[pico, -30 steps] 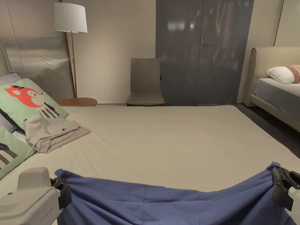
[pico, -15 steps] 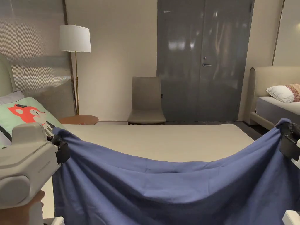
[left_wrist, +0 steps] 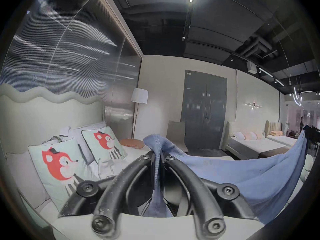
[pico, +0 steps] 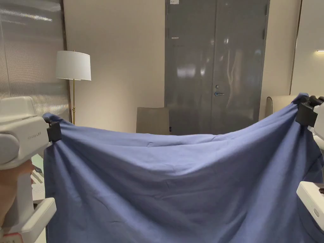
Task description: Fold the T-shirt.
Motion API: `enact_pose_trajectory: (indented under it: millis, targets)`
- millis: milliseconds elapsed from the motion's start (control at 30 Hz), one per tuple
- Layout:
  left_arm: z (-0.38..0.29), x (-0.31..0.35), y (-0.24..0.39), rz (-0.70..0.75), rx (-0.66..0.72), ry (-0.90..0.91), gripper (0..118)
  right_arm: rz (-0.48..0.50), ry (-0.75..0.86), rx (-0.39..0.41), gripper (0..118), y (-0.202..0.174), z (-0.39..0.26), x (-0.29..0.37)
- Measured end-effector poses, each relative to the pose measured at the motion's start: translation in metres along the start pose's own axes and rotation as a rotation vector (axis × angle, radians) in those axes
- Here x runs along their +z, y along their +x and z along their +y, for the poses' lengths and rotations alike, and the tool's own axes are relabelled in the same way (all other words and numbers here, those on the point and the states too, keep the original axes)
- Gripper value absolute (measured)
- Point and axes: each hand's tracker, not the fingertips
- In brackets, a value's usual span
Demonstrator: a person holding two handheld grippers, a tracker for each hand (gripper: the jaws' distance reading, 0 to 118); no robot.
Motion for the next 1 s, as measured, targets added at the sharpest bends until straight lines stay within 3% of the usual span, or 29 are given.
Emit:
enact_pose_trajectory:
  millis: [67,167,300,400,500,800,1000]
  targets:
    - [0.010,-0.025,0.003,0.009,0.005,0.003,2,-0.005,-0.001,-0.004,3,-0.003,0.004,-0.027]
    - [0.023,-0.057,0.009,0.018,0.005,0.021,2,0.010,-0.017,-0.084,3,-0.002,0.011,-0.063]
    - [0.043,-0.093,0.018,0.028,0.005,0.055,2,-0.018,0.008,-0.050,3,-0.008,0.022,-0.103]
    - [0.054,-0.113,0.025,0.030,0.006,0.088,2,-0.024,0.022,-0.097,3,-0.006,0.028,-0.126]
    - [0.055,-0.126,0.033,0.026,0.005,0.115,2,-0.054,0.027,-0.091,3,-0.007,0.026,-0.142]
    - [0.015,-0.146,0.041,0.029,-0.010,0.076,2,-0.050,-0.057,-0.111,3,0.005,-0.016,-0.149]
    - [-0.015,-0.119,0.036,0.012,-0.023,0.033,1,-0.053,-0.126,-0.066,3,0.018,-0.038,-0.113]
